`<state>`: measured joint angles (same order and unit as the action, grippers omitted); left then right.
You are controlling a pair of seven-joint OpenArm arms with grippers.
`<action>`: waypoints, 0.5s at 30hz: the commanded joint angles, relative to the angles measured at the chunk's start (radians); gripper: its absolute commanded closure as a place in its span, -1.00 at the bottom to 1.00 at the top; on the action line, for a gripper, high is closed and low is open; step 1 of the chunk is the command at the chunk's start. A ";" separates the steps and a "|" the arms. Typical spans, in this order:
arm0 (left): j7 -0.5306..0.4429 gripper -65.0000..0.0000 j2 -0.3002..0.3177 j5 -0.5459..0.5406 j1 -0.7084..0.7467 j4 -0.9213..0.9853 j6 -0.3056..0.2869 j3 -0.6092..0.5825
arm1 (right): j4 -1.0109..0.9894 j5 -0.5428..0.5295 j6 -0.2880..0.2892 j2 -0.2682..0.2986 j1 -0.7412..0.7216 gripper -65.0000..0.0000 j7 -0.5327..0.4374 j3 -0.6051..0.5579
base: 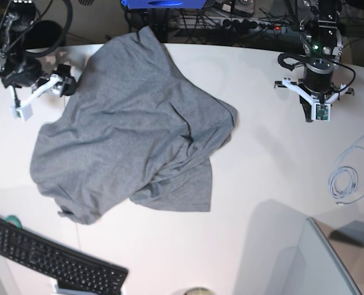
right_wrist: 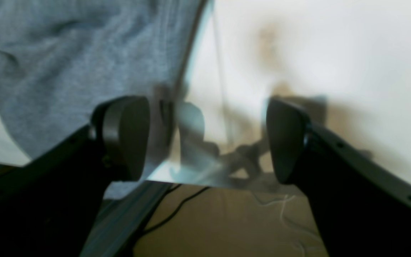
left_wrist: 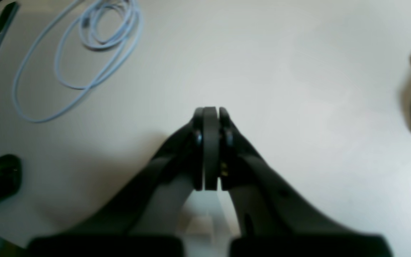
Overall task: Layout the t-shirt on the table in an organized manner, then fold the t-shirt properly
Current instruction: 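Drag the shirt hem with the right gripper, then release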
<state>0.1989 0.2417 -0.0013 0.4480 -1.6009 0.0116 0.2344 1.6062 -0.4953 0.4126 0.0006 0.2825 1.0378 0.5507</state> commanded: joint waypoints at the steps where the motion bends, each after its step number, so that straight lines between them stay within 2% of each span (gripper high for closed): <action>1: -0.020 1.00 0.002 0.001 0.004 -0.019 0.006 0.004 | 0.000 -0.010 0.010 0.008 0.002 -0.48 -0.009 0.004; 5: -0.020 1.00 -0.028 0.001 0.008 -0.019 0.001 0.004 | -0.042 -0.010 0.012 0.008 0.002 -0.48 -0.006 0.002; 7: -0.020 1.00 -0.038 0.001 0.019 -0.019 -0.057 0.004 | -0.047 -0.013 0.012 0.008 0.010 -0.48 -0.007 -0.033; 8: -0.020 0.92 -0.049 0.001 0.021 -0.019 -0.104 0.004 | -0.043 -0.015 0.012 0.008 0.016 -0.48 -0.012 -0.059; 10: -0.020 0.45 -0.078 0.001 0.025 -0.019 -0.192 0.006 | -0.042 -0.015 0.012 0.008 0.021 -0.48 -0.015 -0.106; 12: -0.019 0.07 -0.114 0.001 0.027 -0.017 -0.261 0.007 | -0.050 -0.015 0.012 0.006 0.022 -0.48 -0.017 -0.149; 14: -0.019 -0.12 -0.140 0.001 0.031 -0.003 -0.279 0.006 | -0.051 -0.015 0.012 -0.001 0.024 -0.48 -0.040 -0.186; 15: -0.020 -0.13 -0.146 0.001 0.035 0.007 -0.279 0.004 | -0.051 -0.015 0.012 -0.011 0.027 -0.47 -0.050 -0.195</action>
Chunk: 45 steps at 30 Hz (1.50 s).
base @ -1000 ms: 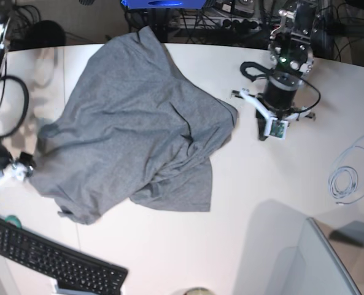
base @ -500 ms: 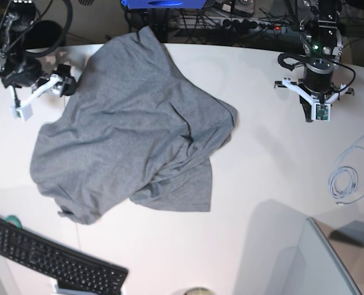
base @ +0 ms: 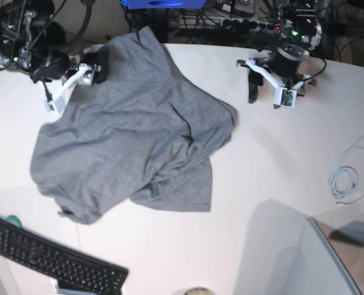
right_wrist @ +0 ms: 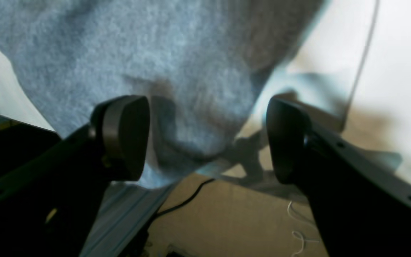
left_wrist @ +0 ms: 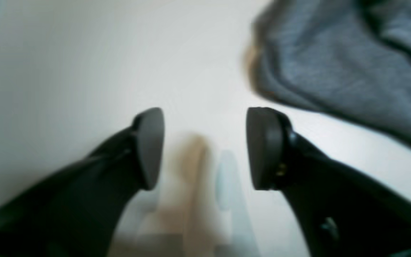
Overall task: Layout the t-shirt on the table in an organized manner, then fold the t-shirt properly
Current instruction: 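Drag the shirt hem with the right gripper, then release, then grasp the shirt with the left gripper and pull it outward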
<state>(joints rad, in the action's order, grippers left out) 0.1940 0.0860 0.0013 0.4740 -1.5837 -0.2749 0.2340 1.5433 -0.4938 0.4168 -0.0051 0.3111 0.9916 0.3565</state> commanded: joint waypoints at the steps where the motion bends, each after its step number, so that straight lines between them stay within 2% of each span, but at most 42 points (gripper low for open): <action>1: -0.015 -0.13 0.007 -0.002 0.007 0.001 0.007 0.001 | 0.012 -0.016 0.007 -0.008 0.004 -0.45 -0.013 -0.009; 3: -0.017 -0.13 -0.001 -0.002 0.004 0.022 0.007 -0.037 | 0.012 -0.016 0.007 -0.009 0.009 -0.17 -0.013 -0.014; 4: -0.017 -0.13 -0.001 -0.002 0.004 0.030 0.007 -0.058 | 0.012 -0.016 0.007 -0.009 0.009 0.07 -0.010 -0.014; 7: -0.015 -0.13 -0.004 -0.002 0.004 0.036 0.007 -0.127 | 0.019 -0.016 0.007 -0.008 0.013 1.00 -0.010 -0.006; 10: -0.015 -0.13 -0.004 -0.002 0.015 0.038 0.007 -0.173 | 0.041 -0.016 0.007 -0.006 0.016 0.92 -0.009 -0.004; 12: -0.015 -0.13 -0.005 -0.002 0.015 0.039 0.007 -0.180 | 0.066 -0.016 0.007 -0.006 0.024 1.00 -0.009 -0.004; 18: -0.020 -0.13 -0.007 -0.004 0.010 0.013 0.007 -0.175 | 0.153 -0.016 0.007 -0.006 0.049 0.99 -0.009 -0.003; 23: -0.018 -0.13 -0.004 -0.004 0.001 0.006 0.007 -0.173 | 0.225 -0.016 0.007 -0.005 0.052 0.99 0.019 0.128; 27: -0.015 -0.13 -0.004 -0.004 -0.037 0.007 0.007 -0.173 | 0.309 -0.016 0.009 -0.005 0.047 0.99 0.079 0.187; 36: -0.014 -0.13 -0.010 -0.004 -0.176 0.009 0.007 -0.180 | 0.434 -0.016 0.009 -0.005 0.058 0.99 0.117 0.187; 42: -0.012 -0.13 -0.101 -0.002 -0.343 0.022 0.007 -0.189 | 0.432 -0.016 0.009 -0.005 0.053 0.99 0.115 0.187; 45: -0.012 -0.12 -0.147 0.001 -0.450 0.133 0.007 -0.190 | 0.438 -0.018 0.009 0.004 0.052 0.99 0.111 0.198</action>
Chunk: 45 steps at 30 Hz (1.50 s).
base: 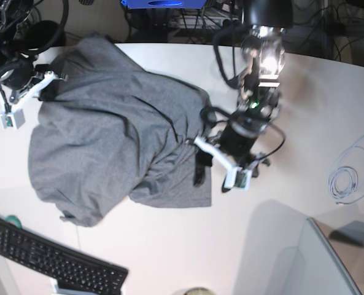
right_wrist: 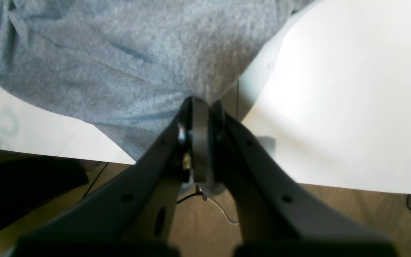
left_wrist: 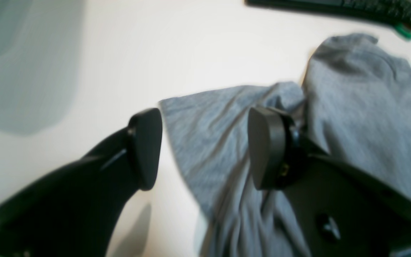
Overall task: Layout the t-shirt on the table in an organized manner, then fold the t-shirt properly
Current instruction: 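Grasp the shirt with the left gripper and pull it outward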
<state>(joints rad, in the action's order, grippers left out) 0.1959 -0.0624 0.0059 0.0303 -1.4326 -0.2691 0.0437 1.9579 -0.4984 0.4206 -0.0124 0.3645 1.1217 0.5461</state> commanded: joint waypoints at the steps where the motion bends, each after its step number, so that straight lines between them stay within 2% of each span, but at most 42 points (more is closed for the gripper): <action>1: -0.014 -0.12 -0.009 -0.005 -0.045 0.040 0.001 0.000 | 0.024 -0.013 0.005 0.019 -0.003 0.99 -0.016 0.021; 3: -0.014 -0.05 -0.030 -0.005 -0.129 0.181 0.001 0.000 | 0.024 -0.013 0.005 0.021 -0.015 0.99 -0.015 0.045; 4: -0.014 0.11 -0.037 -0.005 -0.168 0.257 0.001 0.000 | 0.024 -0.013 0.005 0.021 -0.020 0.99 -0.015 0.067; 7: -0.016 0.89 -0.043 -0.005 -0.258 0.431 0.001 0.009 | 0.024 -0.013 0.005 0.021 -0.025 1.00 -0.013 0.113; 8: -0.017 1.00 -0.044 -0.007 -0.278 0.468 0.001 0.014 | 0.024 -0.013 0.005 0.022 -0.025 1.00 -0.013 0.122; 11: -0.022 1.00 -0.046 -0.007 -0.321 0.547 0.001 0.011 | 0.022 -0.013 0.005 0.055 -0.025 1.00 -0.013 0.121; 16: -0.023 1.00 -0.047 0.004 -0.370 0.674 0.001 0.002 | 0.022 -0.013 0.005 0.068 -0.052 1.00 -0.015 0.127; 18: -0.023 1.00 -0.041 0.004 -0.382 0.720 0.001 0.003 | 0.022 -0.013 0.005 0.091 -0.068 1.00 -0.015 0.127; 25: -0.023 1.00 0.075 -0.005 -0.335 0.720 0.001 0.014 | -0.041 -0.007 0.001 0.180 -0.181 0.99 -0.015 0.124; 29: -0.017 1.00 0.111 -0.007 -0.232 0.585 0.001 0.014 | -0.208 -0.006 -0.001 0.208 -0.252 0.99 -0.013 0.116; 35: -0.016 1.00 0.112 -0.007 -0.003 0.304 0.001 0.018 | -0.440 -0.006 -0.001 0.223 -0.322 0.99 -0.022 0.114; 40: -0.017 1.00 0.065 -0.007 0.144 0.143 0.003 0.152 | -0.598 -0.004 -0.002 0.226 -0.405 0.99 -0.032 0.111; 42: -0.017 1.00 0.051 -0.007 0.168 0.083 0.003 0.189 | -0.661 -0.004 -0.002 0.248 -0.434 0.98 -0.058 0.099; 45: -0.016 1.00 0.052 -0.007 0.198 -0.029 0.003 0.204 | -0.708 -0.004 -0.002 0.282 -0.447 0.97 -0.145 0.021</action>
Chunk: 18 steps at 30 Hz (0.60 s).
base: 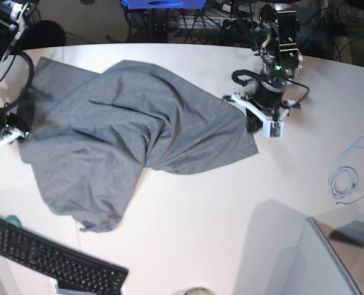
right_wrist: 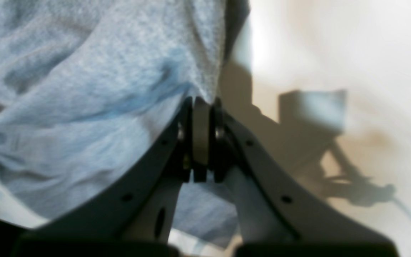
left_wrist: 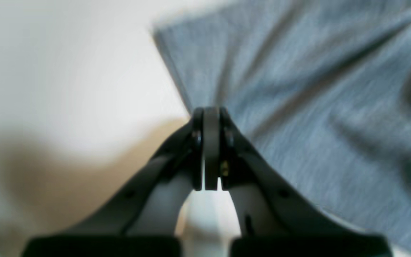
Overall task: Layout the t-shirt on the table in an organized manner, then fold the t-shirt properly
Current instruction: 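Grasp the shirt with the left gripper and pull it outward, then grasp a shirt corner with the left gripper and pull it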
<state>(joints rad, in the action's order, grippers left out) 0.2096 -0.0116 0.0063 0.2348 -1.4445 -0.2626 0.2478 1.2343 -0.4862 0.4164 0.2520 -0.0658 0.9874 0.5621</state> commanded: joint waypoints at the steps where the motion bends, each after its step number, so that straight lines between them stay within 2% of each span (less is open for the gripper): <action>1: -0.028 1.00 0.003 -0.007 -0.001 -0.057 -0.004 0.002 | 0.015 -0.016 0.002 0.022 -0.013 0.96 -0.038 -0.007; 3: -0.028 1.00 0.005 -0.007 0.027 -0.129 -0.004 0.002 | 0.048 -0.016 0.002 0.027 0.013 0.79 -0.072 -0.012; 4: -0.028 1.00 0.005 -0.007 0.039 -0.152 -0.004 0.002 | 0.077 -0.016 0.002 0.034 0.027 0.61 -0.075 -0.012; 7: -0.028 1.00 0.005 -0.006 0.074 -0.195 -0.004 0.023 | 0.184 -0.021 0.006 0.040 0.087 -0.09 -0.072 -0.011; 9: -0.029 1.00 0.003 -0.007 0.094 -0.198 -0.004 0.066 | 0.289 -0.024 0.008 0.036 0.157 -0.45 -0.077 0.013; 10: -0.029 1.00 0.003 -0.007 0.100 -0.192 -0.004 0.094 | 0.338 -0.027 0.008 0.023 0.195 -0.45 -0.077 0.051; 12: -0.029 1.00 0.003 -0.007 0.108 -0.187 -0.004 0.160 | 0.396 -0.042 0.008 -0.041 0.257 -0.39 -0.075 0.132; 14: -0.029 1.00 0.002 -0.007 0.116 -0.178 -0.005 0.218 | 0.405 -0.067 0.009 -0.073 0.297 -0.35 -0.071 0.180; 18: -0.029 1.00 0.005 -0.007 0.117 -0.172 -0.008 0.288 | 0.350 -0.099 0.009 -0.109 0.355 -0.35 -0.075 0.163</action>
<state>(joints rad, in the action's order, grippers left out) 0.2096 -0.0116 0.0032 0.3561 -1.5986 -0.2661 0.5365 1.5673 -0.5655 0.4236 0.1280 0.2989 0.9333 0.7238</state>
